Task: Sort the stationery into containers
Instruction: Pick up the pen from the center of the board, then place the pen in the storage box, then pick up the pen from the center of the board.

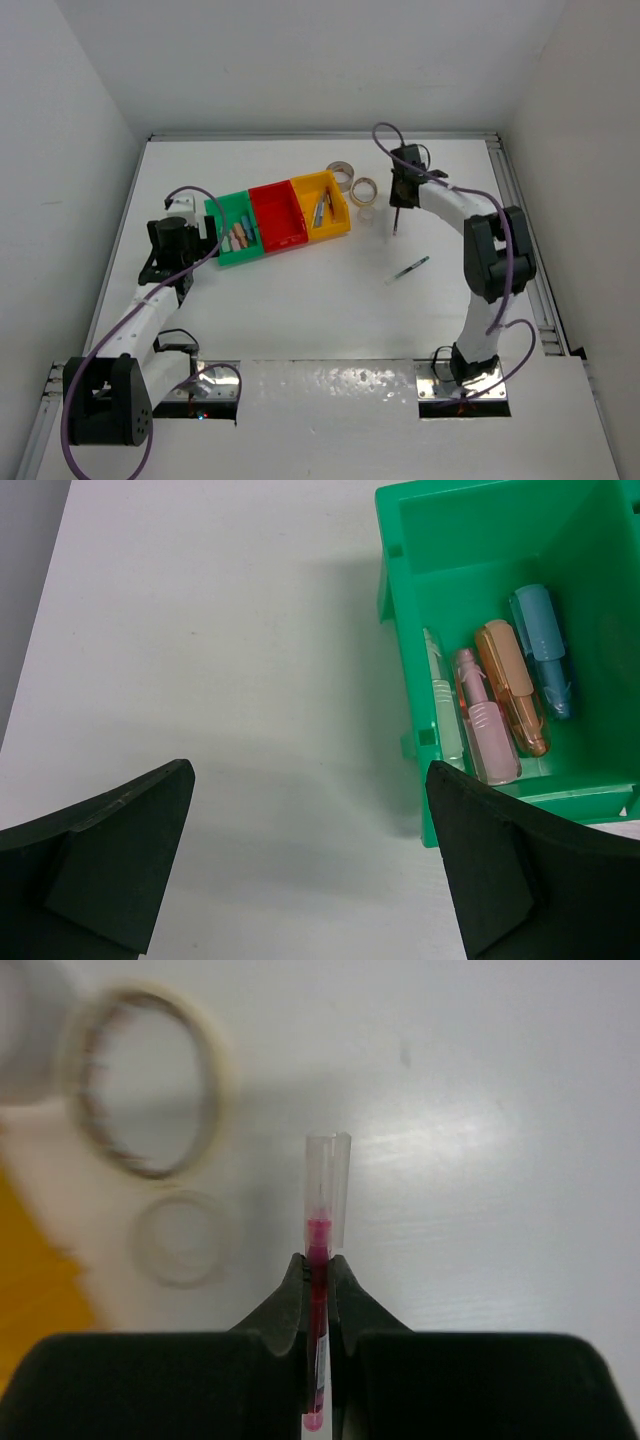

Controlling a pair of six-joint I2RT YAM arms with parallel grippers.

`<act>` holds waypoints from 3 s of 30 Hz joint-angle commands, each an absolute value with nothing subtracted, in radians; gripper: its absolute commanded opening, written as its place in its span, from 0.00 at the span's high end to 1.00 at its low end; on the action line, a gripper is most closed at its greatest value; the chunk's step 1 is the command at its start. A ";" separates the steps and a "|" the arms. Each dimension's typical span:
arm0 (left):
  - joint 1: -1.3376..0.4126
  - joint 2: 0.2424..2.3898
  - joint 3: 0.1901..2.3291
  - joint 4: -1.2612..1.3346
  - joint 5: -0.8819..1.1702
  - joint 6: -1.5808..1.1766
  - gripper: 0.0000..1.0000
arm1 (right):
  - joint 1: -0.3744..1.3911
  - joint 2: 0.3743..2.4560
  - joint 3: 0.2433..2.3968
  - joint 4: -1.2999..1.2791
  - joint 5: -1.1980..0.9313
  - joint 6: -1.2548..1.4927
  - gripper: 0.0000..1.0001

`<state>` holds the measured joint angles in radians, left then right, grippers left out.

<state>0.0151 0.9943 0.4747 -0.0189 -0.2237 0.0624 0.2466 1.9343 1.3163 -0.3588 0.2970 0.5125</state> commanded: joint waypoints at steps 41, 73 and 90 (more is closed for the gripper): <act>0.034 0.966 0.454 0.037 -0.210 0.048 0.00 | 0.330 1.669 1.214 -0.336 0.259 0.798 0.54; 0.037 0.968 0.451 0.041 -0.201 0.051 0.00 | 0.307 1.594 0.966 -0.429 0.348 0.899 0.35; 0.041 0.953 0.439 0.055 -0.201 0.054 0.00 | 0.290 1.532 0.707 -0.299 0.204 1.238 0.35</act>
<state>0.0280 0.9802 0.4427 0.0116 -0.1986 0.0551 0.2970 1.5154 0.7296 -0.3515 0.2565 1.1591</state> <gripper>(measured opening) 0.996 0.646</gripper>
